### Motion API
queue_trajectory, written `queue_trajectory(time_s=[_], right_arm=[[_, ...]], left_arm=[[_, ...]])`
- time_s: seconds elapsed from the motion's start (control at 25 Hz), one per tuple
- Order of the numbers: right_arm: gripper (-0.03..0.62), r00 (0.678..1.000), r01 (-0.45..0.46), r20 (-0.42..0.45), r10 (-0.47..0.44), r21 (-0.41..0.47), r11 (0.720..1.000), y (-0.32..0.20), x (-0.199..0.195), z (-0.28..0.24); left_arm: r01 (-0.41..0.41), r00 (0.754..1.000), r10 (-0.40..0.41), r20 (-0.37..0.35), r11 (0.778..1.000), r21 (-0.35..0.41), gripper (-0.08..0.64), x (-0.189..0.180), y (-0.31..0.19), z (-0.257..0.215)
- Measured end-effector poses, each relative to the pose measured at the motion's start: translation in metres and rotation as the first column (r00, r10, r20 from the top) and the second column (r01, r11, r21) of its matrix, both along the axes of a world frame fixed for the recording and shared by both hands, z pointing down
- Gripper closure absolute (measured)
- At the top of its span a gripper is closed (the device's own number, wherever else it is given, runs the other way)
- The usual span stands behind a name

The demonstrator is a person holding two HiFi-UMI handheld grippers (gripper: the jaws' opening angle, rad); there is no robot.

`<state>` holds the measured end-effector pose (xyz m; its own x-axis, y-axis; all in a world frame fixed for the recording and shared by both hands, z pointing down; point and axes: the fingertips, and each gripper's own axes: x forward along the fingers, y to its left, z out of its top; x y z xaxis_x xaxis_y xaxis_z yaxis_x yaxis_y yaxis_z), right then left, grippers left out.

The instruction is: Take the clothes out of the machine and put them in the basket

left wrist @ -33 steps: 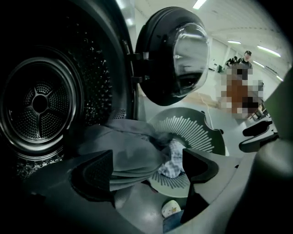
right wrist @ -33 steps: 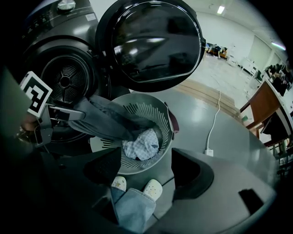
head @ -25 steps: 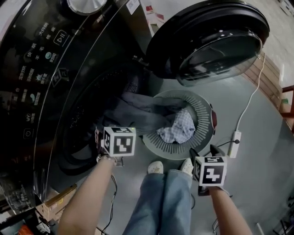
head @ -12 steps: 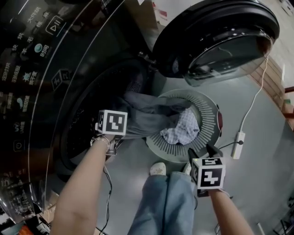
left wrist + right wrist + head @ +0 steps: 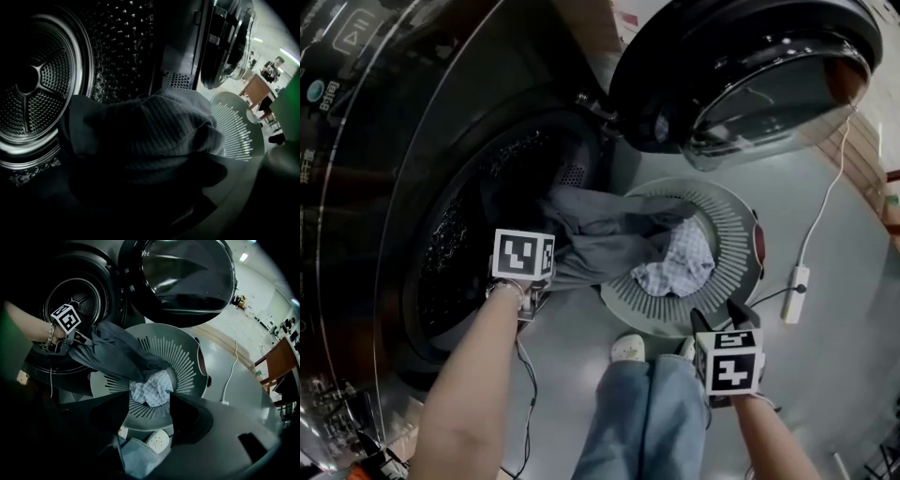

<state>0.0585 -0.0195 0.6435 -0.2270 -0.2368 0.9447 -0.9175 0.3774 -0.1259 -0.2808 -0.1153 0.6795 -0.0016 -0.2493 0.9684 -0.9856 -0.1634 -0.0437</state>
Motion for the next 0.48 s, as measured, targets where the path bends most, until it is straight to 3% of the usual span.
queue_trajectory(time_s=[0.12, 0.36, 0.48], right_arm=[[0.328, 1.000, 0.002, -0.006, -0.002, 0.011, 1.000, 0.000, -0.004, 0.001], [0.342, 1.000, 0.014, -0.005, -0.014, 0.029, 0.999, -0.003, -0.008, -0.006], [0.350, 1.000, 0.020, -0.006, -0.020, 0.035, 0.999, -0.004, -0.006, -0.013]], left_arm=[[-0.058, 0.998, 0.058, 0.007, 0.998, -0.021, 0.111, 0.008, -0.001, 0.001], [-0.085, 0.994, 0.085, 0.061, 0.996, -0.014, 0.166, 0.009, 0.003, -0.010], [-0.107, 0.984, 0.105, 0.141, 0.994, 0.003, 0.301, 0.002, 0.006, -0.028]])
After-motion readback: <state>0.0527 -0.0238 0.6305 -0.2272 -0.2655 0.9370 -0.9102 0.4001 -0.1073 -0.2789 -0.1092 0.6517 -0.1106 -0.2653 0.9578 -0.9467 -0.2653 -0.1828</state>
